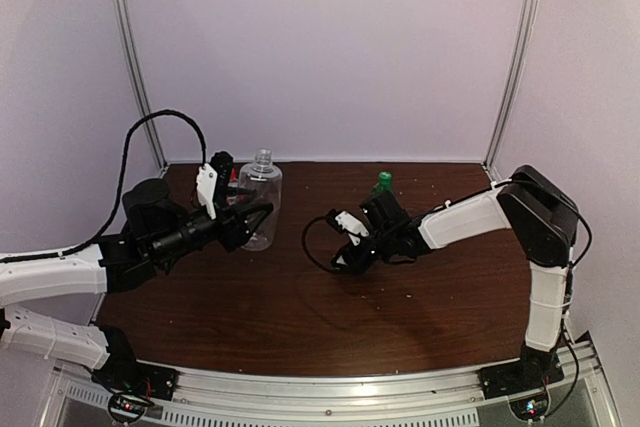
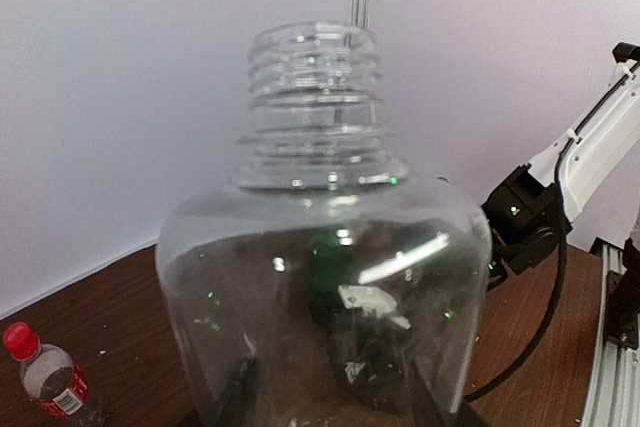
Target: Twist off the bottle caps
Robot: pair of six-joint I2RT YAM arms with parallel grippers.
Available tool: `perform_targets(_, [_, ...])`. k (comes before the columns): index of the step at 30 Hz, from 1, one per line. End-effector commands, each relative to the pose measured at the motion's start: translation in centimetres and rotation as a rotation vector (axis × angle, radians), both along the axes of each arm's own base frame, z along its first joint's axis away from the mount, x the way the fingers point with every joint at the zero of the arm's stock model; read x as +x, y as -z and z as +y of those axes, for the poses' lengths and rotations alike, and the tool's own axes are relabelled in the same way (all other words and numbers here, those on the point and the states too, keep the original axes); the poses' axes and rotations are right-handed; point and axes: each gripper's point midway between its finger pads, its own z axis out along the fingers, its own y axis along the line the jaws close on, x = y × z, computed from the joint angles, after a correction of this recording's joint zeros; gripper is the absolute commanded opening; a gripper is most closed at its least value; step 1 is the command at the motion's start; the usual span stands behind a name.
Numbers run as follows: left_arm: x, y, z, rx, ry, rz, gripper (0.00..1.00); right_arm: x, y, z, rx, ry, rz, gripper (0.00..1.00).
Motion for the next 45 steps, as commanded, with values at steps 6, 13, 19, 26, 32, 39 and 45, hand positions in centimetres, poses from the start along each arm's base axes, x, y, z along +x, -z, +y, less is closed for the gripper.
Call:
perform_targets(6, [0.4,-0.2,0.2,0.0,-0.018,-0.026,0.39,0.3,0.2,-0.3,-0.013,0.024,-0.031,0.3])
perform_targets(13, [0.6,0.2,0.1,0.009,-0.018,-0.019,0.39,0.4,-0.8,-0.5,-0.019,0.021,-0.048,0.38])
perform_targets(19, [0.6,0.4,0.0,0.014,-0.018,-0.016,0.39,0.4,-2.1,-0.8,-0.016,0.026,-0.067,0.45])
perform_targets(26, [0.7,0.9,-0.1,0.028,-0.017,-0.011,0.39,0.2,-4.4,-1.3,0.002,0.033,-0.09,0.55])
perform_targets(32, [0.6,1.3,-0.7,0.027,0.008,0.005,0.4,-0.5,-8.9,-2.2,0.081,0.024,-0.122,0.66])
perform_targets(39, [0.1,1.6,-1.8,0.022,0.073,0.0,0.4,-3.4,-19.3,-2.6,0.293,-0.049,-0.213,0.76])
perform_targets(45, [-1.5,1.4,-3.6,-0.004,0.216,-0.016,0.42,-6.9,-26.9,-1.8,0.479,-0.194,-0.238,0.86])
